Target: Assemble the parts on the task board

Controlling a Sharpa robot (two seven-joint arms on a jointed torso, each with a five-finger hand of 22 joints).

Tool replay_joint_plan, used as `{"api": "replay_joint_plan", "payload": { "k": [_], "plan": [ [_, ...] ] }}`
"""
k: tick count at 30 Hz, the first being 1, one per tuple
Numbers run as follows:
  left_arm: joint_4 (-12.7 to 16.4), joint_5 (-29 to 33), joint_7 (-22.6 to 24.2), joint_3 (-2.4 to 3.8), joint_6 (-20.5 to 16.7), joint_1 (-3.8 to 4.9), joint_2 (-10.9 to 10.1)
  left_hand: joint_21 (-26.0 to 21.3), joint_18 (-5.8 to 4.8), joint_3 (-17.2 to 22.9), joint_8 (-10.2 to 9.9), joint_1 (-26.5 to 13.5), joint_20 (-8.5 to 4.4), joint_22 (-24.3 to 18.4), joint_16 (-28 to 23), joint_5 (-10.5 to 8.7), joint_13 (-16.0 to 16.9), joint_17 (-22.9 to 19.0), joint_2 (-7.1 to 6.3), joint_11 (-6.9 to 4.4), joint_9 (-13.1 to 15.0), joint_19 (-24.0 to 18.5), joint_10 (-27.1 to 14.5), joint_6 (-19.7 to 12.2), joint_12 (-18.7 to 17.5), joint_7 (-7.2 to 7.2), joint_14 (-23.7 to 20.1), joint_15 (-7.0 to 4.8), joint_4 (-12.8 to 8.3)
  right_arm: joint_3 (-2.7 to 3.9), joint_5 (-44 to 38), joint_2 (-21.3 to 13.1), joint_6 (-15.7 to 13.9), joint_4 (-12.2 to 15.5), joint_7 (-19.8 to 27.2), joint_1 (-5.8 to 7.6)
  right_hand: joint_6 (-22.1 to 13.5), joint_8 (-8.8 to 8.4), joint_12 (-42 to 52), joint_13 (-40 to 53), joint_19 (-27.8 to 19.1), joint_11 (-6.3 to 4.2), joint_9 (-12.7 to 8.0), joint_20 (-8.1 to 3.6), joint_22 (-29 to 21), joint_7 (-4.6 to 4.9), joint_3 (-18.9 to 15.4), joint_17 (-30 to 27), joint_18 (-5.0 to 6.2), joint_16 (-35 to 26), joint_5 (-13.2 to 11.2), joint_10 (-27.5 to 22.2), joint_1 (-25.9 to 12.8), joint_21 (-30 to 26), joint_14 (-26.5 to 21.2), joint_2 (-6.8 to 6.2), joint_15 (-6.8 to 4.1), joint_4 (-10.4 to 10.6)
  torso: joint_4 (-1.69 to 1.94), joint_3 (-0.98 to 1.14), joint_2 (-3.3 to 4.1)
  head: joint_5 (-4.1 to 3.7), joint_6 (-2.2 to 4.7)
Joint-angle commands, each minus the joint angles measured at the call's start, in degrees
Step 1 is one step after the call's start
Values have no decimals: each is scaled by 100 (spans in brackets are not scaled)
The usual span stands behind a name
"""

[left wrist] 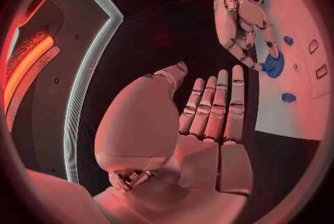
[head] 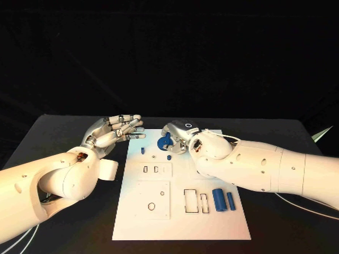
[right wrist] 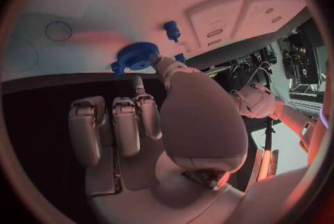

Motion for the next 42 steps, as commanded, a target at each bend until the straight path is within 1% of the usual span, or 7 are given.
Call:
{"api": "replay_joint_plan", "payload": {
  "k": [1,16,21,27,33,37,42],
  "plan": [
    [10,10,17,5,106,9,8,27,66,35,24,-54,-10,-4,-6,-20,-4,8,-20,30,-8,2,10,-44,7,343,-14,34,-5,-1,-6,8,161,-6,-5,-3,-59,-51,-21,846,599,43,-18,39,1505,16,-6,1265,-83,23,-19,3,-78,26,545,5,43,22,7,-2,-4,-6,-5],
    [19,10,4,5,95,9,-9,27,66,37,19,-58,-9,-5,-9,-21,-7,12,-24,35,-11,0,-5,-57,-1,349,-18,36,-11,-1,209,-85,139,71,15,-4,66,-33,32,890,599,75,-9,71,1505,48,-35,1274,-83,26,-17,47,-254,26,547,73,74,95,0,2,1,-4,0],
    [17,10,8,5,100,8,-21,27,66,37,19,-58,-9,-5,-9,-21,-7,12,-24,35,-11,0,-5,-57,-1,349,-18,36,-11,4,407,-330,-351,267,111,-2,98,-30,60,914,599,77,-9,76,1505,48,-37,1262,-83,23,-18,71,-336,26,544,108,75,134,-9,9,-9,11,13],
    [7,10,11,4,101,8,-53,27,66,37,19,-58,-9,-5,-9,-21,-7,12,-24,35,-11,0,-5,-57,-1,349,-18,36,-11,39,1253,-914,-785,730,658,108,13,-102,39,896,599,91,-37,84,1505,65,-114,1229,-83,14,-19,51,-410,26,537,45,86,142,-54,20,-11,13,68],
    [2,10,13,4,105,7,-92,27,66,37,19,-58,-9,-5,-9,-21,-7,12,-24,35,-11,0,-5,-57,-1,349,-18,36,-11,51,2352,-1742,-480,1188,1479,283,31,-133,-16,852,599,98,-43,97,1505,70,-205,1201,-83,6,-18,-1,-362,26,529,86,95,88,-135,59,-22,21,123],
    [-3,10,22,3,111,7,-103,28,65,42,16,-59,-8,-6,-12,-21,-9,16,-25,38,-13,-3,-14,-66,-6,351,-21,39,-21,50,2834,-2174,-208,1243,2160,330,66,-139,-29,843,599,96,-42,96,1505,69,-180,1261,-83,22,121,-15,-228,26,542,69,94,-45,-189,93,-26,5,156],
    [-11,10,32,3,124,6,-97,28,65,42,16,-59,-8,-6,-12,-21,-9,16,-25,38,-13,-3,-14,-66,-6,351,-21,39,-21,43,3074,-2570,58,1231,2644,338,76,-148,-45,830,599,90,-44,93,1505,64,-175,1292,-83,31,191,-29,-136,26,549,22,90,-139,-211,122,-28,-52,156]
  ]
}}
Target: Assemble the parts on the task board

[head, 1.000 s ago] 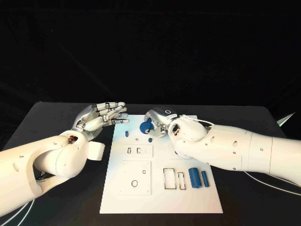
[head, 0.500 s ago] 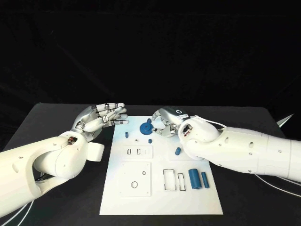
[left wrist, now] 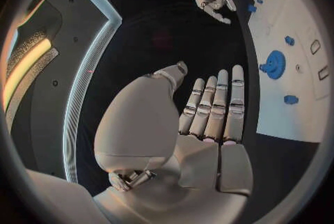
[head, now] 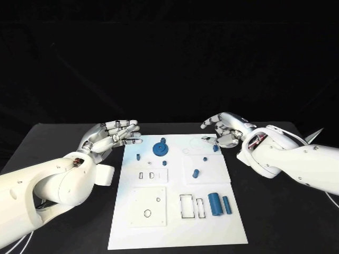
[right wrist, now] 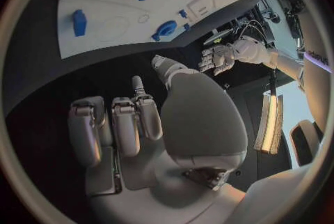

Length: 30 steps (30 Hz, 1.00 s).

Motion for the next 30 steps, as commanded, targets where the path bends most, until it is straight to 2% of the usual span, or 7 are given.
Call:
{"api": "replay_joint_plan", "payload": {
  "k": [1,7,10,14,16,24,30],
  "plan": [
    [-2,10,59,4,117,5,15,28,66,18,16,-36,-8,-6,-12,-22,-9,5,-2,38,-8,-3,-14,-45,-6,372,-21,39,3,-6,613,-181,479,-20,956,0,26,-47,-36,817,600,6,-7,53,1508,0,-1,1289,-83,30,-16,-41,87,26,547,-39,47,-84,-44,44,-9,-93,-12],
    [-22,10,64,4,127,3,40,28,66,21,17,-34,-8,-6,-13,-22,-8,7,-2,37,-8,-3,-14,-46,-6,370,-21,39,-3,-31,582,-378,744,-315,1096,-52,0,-77,-54,805,600,-4,-17,47,1508,-11,-6,1321,-83,39,-9,-56,227,26,554,-75,39,-202,-53,79,-18,-119,-30],
    [-31,10,65,4,132,2,51,28,66,21,17,-34,-8,-6,-13,-22,-8,7,-2,37,-8,-3,-14,-46,-6,370,-21,39,-3,-37,564,-360,838,-504,1097,-103,-12,-86,-63,798,600,-5,-21,46,1508,-12,-11,1318,-83,38,-10,-64,247,26,554,-84,38,-220,-36,65,-9,-139,-45],
    [-42,10,65,3,136,1,60,28,66,21,17,-34,-8,-6,-13,-22,-8,7,-2,37,-8,-3,-14,-46,-6,370,-21,39,-3,-42,539,-297,946,-727,1067,-192,-24,-94,-66,795,600,-7,-24,45,1508,-14,-15,1325,-83,40,-13,-67,264,26,555,-89,38,-235,-27,59,-12,-136,-60],
    [-48,10,65,3,137,0,63,28,66,21,17,-34,-8,-6,-13,-22,-8,7,-2,37,-8,-3,-14,-46,-6,370,-21,39,-3,-44,530,-243,992,-852,1046,-247,-26,-97,-67,795,600,-7,-25,44,1508,-14,-15,1325,-83,40,-12,-68,271,26,555,-88,37,-240,-21,66,-12,-132,-65],
    [-61,10,66,3,143,-2,69,28,66,21,17,-34,-8,-6,-13,-22,-8,7,-2,37,-8,-3,-14,-46,-6,370,-21,39,-3,-46,543,12,1005,-1277,984,-386,-32,-101,-62,799,600,-7,-26,44,1508,-14,-12,1325,-83,40,-9,-64,285,26,555,-85,36,-250,-30,55,-14,-116,-95],
    [-72,10,65,3,143,-3,74,30,66,29,20,-31,-7,-7,-15,-21,-7,12,-2,36,-8,-5,-12,-45,-5,369,-22,39,-16,-46,544,140,989,-1418,944,-439,-22,-98,-37,821,600,-5,-25,43,1508,-9,-4,1337,-83,43,4,-43,286,26,558,-60,37,-248,-28,47,-14,-66,-125]
  ]
}}
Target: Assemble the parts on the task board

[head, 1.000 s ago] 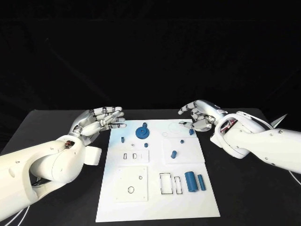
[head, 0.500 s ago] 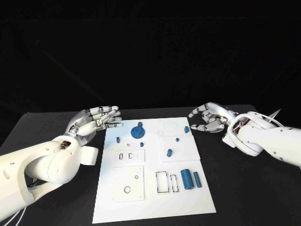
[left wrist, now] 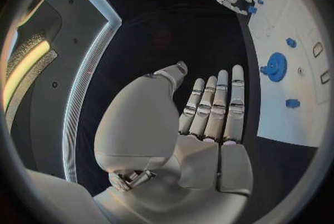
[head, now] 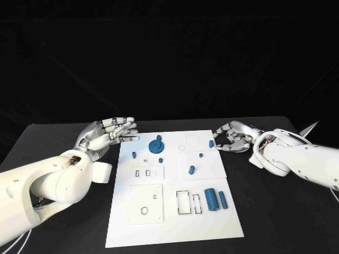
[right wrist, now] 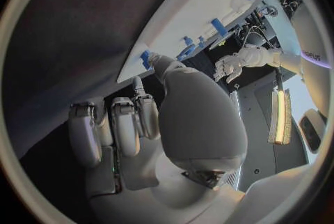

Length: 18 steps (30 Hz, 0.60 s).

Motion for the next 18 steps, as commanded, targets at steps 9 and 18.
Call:
{"api": "replay_joint_plan", "payload": {
  "k": [9,18],
  "plan": [
    [-3,10,50,4,110,2,18,29,66,29,20,-31,-7,-7,-15,-22,-7,5,-2,36,-9,-5,-12,-46,-5,369,-1,19,-16,2,-12,106,124,-68,-14,-31,130,54,27,838,600,-6,27,44,1509,-6,35,1349,-83,24,22,11,26,26,560,58,39,-33,-16,-8,-6,76,-49],
    [-12,10,44,4,108,2,24,29,66,29,20,-31,-7,-7,-15,-22,-7,5,-2,36,-9,-5,-12,-46,-5,369,-1,19,-16,3,-13,159,155,-68,-26,-33,263,128,69,872,600,-21,52,39,1509,-25,92,1356,-83,26,14,49,-3,26,562,110,29,-34,-7,-11,-13,74,-54]
  ]
}}
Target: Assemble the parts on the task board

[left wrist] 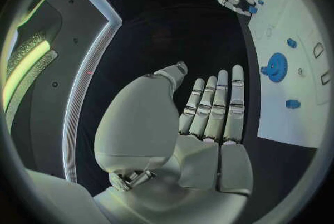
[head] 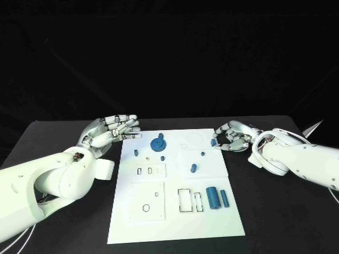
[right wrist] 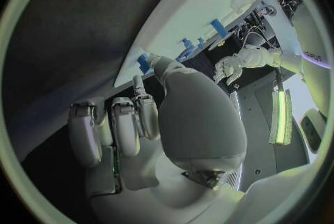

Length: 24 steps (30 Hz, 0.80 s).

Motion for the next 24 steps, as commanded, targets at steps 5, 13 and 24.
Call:
{"api": "replay_joint_plan", "payload": {
  "k": [5,13,24],
  "plan": [
    [5,10,38,4,95,3,12,29,66,29,20,-31,-7,-7,-15,-22,-7,6,-2,36,-9,-5,-12,-46,-5,369,-1,19,-16,1,-17,38,139,6,-9,-4,61,30,50,882,600,-11,11,36,1505,-13,54,1360,-83,27,9,45,3,26,562,67,26,-10,-4,-2,4,12,20],
    [7,10,33,4,91,3,12,31,67,37,23,-33,-7,-8,-17,-22,-7,12,-1,37,-10,-7,-13,-47,-5,370,-2,19,-27,1,-30,80,164,0,-45,-4,70,35,62,893,600,-13,12,35,1505,-15,58,1373,-83,31,1,55,-1,26,565,68,24,-11,-3,-2,1,5,6],
    [5,10,30,4,88,4,7,32,67,41,24,-32,-6,-9,-18,-22,-7,15,-1,37,-11,-7,-14,-48,-6,371,-3,19,-34,1,-59,110,128,-38,-99,-4,144,76,83,910,600,-30,24,24,1505,-34,113,1383,-83,33,-12,76,-11,26,568,119,11,-16,-6,2,2,12,-5]
  ]
}}
